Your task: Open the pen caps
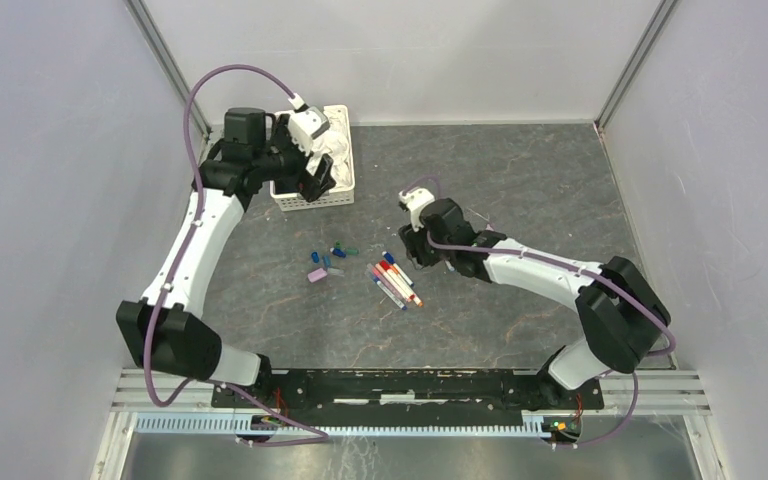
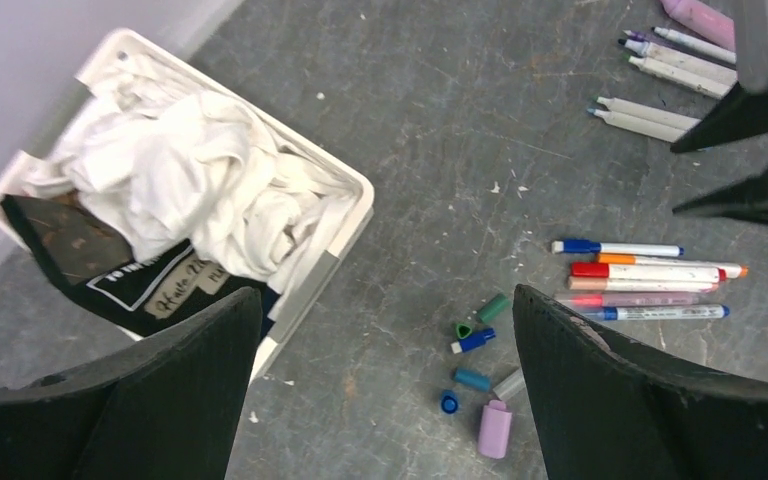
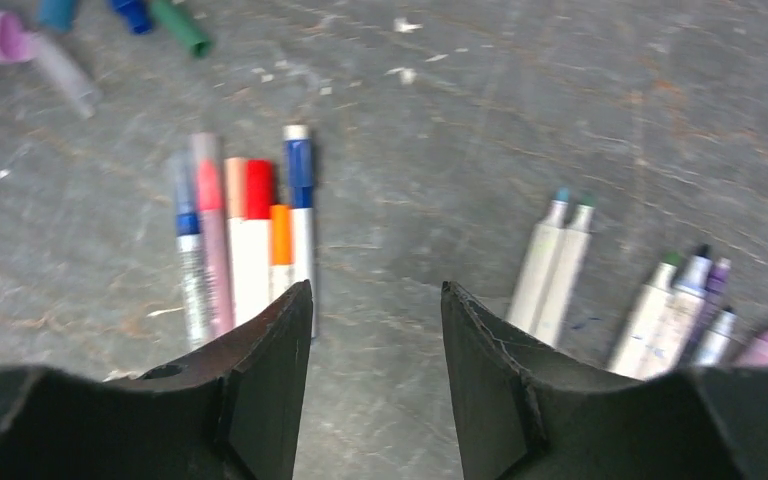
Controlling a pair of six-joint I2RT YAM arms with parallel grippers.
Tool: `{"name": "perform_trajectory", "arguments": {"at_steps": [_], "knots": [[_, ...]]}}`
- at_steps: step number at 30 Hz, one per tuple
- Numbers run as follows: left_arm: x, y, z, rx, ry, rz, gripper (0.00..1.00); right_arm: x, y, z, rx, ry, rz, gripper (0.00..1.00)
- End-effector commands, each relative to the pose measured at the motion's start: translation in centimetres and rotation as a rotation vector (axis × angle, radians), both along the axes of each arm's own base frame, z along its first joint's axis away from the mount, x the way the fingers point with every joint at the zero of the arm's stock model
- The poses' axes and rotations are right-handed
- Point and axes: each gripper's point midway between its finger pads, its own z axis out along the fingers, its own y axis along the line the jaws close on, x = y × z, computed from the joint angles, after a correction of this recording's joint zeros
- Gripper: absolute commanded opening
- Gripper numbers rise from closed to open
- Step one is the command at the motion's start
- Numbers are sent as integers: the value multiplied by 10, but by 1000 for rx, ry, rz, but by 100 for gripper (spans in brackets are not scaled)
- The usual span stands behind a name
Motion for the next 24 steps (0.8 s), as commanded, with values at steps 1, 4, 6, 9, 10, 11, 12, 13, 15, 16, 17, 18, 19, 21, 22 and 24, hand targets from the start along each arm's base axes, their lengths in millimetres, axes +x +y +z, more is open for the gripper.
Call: {"name": "perform_trajectory", "arguments": {"at_steps": [1, 4, 6, 9, 10, 11, 12, 13, 15, 16, 17, 18, 19, 21, 22, 24], "knots": [[-4, -6, -13, -39, 132, 13, 100, -6, 24, 9, -14, -47, 51, 54], [-11, -5, -12, -29, 122, 2, 100, -4, 26, 12, -47, -85, 47, 57], [-14, -1, -12, -9, 112, 3, 100, -3, 28, 16, -44, -108, 69, 63], [-18, 3, -15, 28, 129, -2, 100, 2, 30, 24, -34, -137, 68, 71], [-20, 3, -18, 34, 139, -6, 100, 4, 31, 27, -33, -140, 60, 74], [-23, 3, -21, 34, 148, -13, 100, 6, 31, 27, -38, -135, 53, 77], [-25, 3, -24, 34, 154, -20, 100, 8, 32, 29, -41, -130, 39, 79], [-27, 2, -26, 31, 156, -27, 100, 12, 30, 31, -52, -124, 3, 86], [-29, 0, -30, 26, 166, -36, 100, 19, 24, 34, -54, -121, -68, 98], [-30, 0, -32, 24, 173, -38, 100, 21, 23, 36, -34, -109, -85, 98], [-31, 0, -33, 23, 178, -41, 100, 22, 25, 37, 0, -93, -84, 98], [-33, -1, -33, 21, 181, -46, 100, 23, 28, 39, 50, -65, -73, 98], [-34, -1, -34, 21, 183, -50, 100, 23, 31, 39, 99, -31, -55, 98], [-34, -2, -32, 18, 176, -59, 100, 24, 31, 34, 158, 17, -33, 98], [-34, -3, -30, 15, 171, -62, 100, 25, 30, 30, 186, 54, -26, 98], [-32, -5, -29, 6, 174, -66, 100, 23, 28, 22, 189, 84, -4, 98]]}}
